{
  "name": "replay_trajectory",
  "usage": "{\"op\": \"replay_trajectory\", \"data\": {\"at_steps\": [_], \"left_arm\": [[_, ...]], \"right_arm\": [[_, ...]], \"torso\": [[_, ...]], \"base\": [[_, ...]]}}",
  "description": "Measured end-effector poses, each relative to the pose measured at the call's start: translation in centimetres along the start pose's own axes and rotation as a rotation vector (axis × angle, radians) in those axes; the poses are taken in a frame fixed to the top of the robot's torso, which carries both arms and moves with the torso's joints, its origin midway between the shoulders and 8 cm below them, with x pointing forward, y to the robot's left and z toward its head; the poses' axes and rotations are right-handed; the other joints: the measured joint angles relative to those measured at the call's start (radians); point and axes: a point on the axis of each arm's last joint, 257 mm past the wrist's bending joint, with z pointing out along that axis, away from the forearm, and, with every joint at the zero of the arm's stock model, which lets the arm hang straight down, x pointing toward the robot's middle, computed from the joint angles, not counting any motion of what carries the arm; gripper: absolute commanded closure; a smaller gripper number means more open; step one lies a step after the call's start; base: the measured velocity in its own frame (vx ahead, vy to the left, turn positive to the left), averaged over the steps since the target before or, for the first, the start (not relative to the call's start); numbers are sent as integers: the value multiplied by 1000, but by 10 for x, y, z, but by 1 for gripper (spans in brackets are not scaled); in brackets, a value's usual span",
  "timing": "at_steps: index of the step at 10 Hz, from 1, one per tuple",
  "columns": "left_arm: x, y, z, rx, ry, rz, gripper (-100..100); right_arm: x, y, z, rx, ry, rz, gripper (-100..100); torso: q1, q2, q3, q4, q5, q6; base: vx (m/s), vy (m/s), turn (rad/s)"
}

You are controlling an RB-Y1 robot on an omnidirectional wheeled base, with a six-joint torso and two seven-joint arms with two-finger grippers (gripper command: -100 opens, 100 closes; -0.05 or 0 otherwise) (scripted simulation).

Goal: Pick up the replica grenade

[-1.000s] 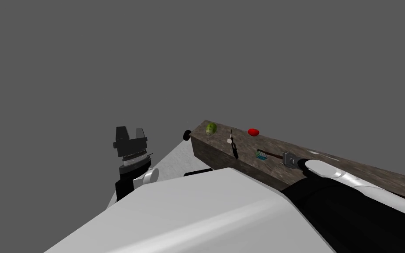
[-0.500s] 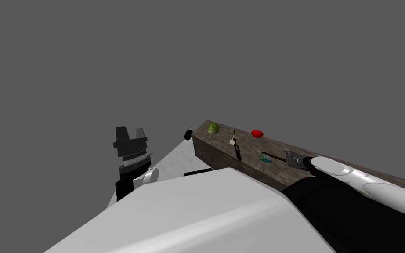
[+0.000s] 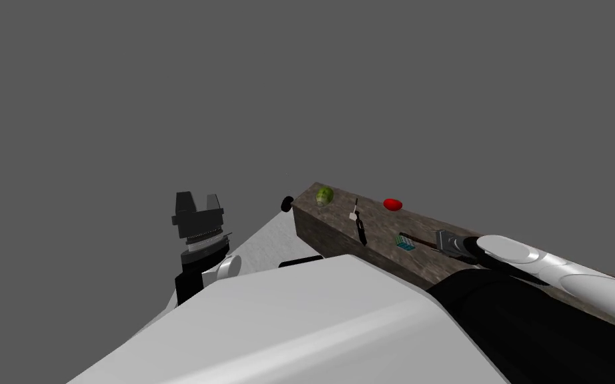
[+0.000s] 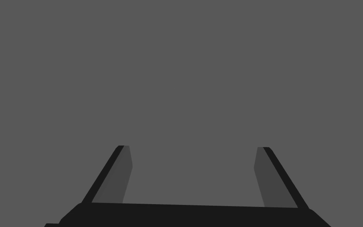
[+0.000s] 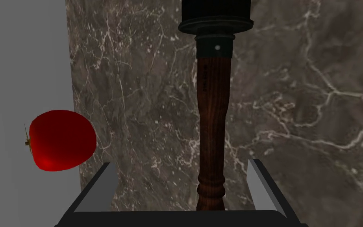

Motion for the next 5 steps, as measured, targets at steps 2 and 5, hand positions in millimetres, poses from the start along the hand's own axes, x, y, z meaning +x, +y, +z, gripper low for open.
{"op": "replay_trajectory", "data": {"at_steps": [2, 5], "left_arm": [[0, 0, 0, 0, 0, 0, 0], [0, 0, 0, 0, 0, 0, 0]], "right_arm": [[-2, 7, -3, -37, -13, 12, -100], [-11, 24, -3, -98, -39, 29, -100]], "torso": [[-1, 0, 0, 0, 0, 0], [-2, -1, 0, 0, -1, 0]], "base": [[-19, -42, 52], [4, -61, 64]]}}
